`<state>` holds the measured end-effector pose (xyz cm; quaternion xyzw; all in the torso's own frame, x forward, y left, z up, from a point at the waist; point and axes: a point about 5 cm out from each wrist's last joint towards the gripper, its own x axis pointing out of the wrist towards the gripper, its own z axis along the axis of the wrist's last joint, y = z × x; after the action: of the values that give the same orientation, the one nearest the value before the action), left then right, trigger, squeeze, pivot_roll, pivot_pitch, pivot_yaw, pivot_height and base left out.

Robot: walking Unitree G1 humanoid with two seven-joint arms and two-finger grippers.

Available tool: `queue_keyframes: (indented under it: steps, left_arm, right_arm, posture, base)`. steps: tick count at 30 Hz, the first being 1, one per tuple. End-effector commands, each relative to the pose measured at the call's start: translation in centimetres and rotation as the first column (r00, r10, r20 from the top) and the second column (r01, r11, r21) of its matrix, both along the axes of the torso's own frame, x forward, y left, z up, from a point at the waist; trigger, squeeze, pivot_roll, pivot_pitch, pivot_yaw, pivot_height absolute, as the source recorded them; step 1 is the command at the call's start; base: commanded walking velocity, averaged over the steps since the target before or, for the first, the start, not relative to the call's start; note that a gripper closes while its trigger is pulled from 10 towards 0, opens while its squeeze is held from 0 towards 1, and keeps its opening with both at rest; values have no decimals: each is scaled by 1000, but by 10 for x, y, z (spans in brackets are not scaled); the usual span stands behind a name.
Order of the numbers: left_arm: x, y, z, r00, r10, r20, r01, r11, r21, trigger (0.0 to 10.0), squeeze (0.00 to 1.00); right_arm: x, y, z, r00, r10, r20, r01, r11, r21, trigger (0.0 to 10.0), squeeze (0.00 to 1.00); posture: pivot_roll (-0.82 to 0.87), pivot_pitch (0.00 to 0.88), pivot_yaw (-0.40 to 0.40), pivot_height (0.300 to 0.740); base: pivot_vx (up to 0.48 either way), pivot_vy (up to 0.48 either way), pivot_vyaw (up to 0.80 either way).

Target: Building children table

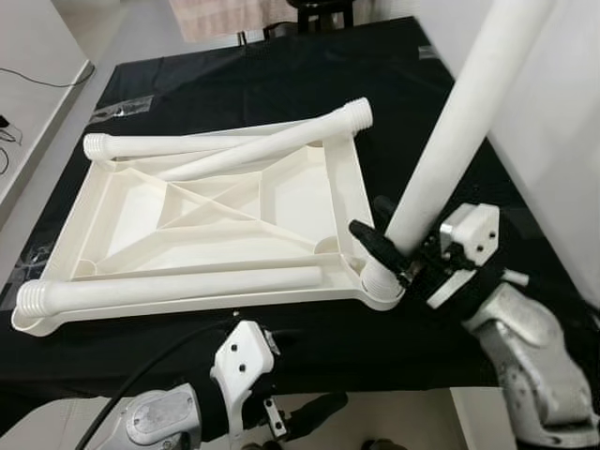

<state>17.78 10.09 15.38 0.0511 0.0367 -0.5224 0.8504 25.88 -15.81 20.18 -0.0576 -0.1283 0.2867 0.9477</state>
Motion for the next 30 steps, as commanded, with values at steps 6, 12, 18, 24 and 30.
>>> queue_keyframes:
  steps: [6,12,18,24,30]
  left_arm:
    - [0,7,-6,1000,2,-12,-1,999,35,10000,0]
    - [2,8,-6,1000,8,-8,-8,999,38,10000,0]
    - [5,7,-7,1000,11,-3,-11,999,39,10000,0]
    - [5,6,-7,1000,15,0,-15,999,34,10000,0]
    - [4,6,-7,1000,14,0,-14,999,32,10000,0]
  right_arm:
    - [10,-12,-38,960,-233,-154,213,968,-134,10000,0]
    - [10,2,-38,967,-186,-176,162,976,-144,10000,0]
    - [11,16,-29,976,35,-215,-60,992,-111,10000,0]
    - [18,10,-25,951,145,-272,-174,981,-85,10000,0]
    - [34,7,-21,953,122,-279,-150,985,-81,10000,0]
  posture:
    - [-37,213,116,740]
    - [-37,208,117,740]
    - [-42,205,111,740]
    - [-43,206,105,740]
    - [-35,210,106,740]
  base:
    - [0,0,0]
    - [0,0,0]
    - [0,0,0]
    - [0,0,0]
    - [0,0,0]
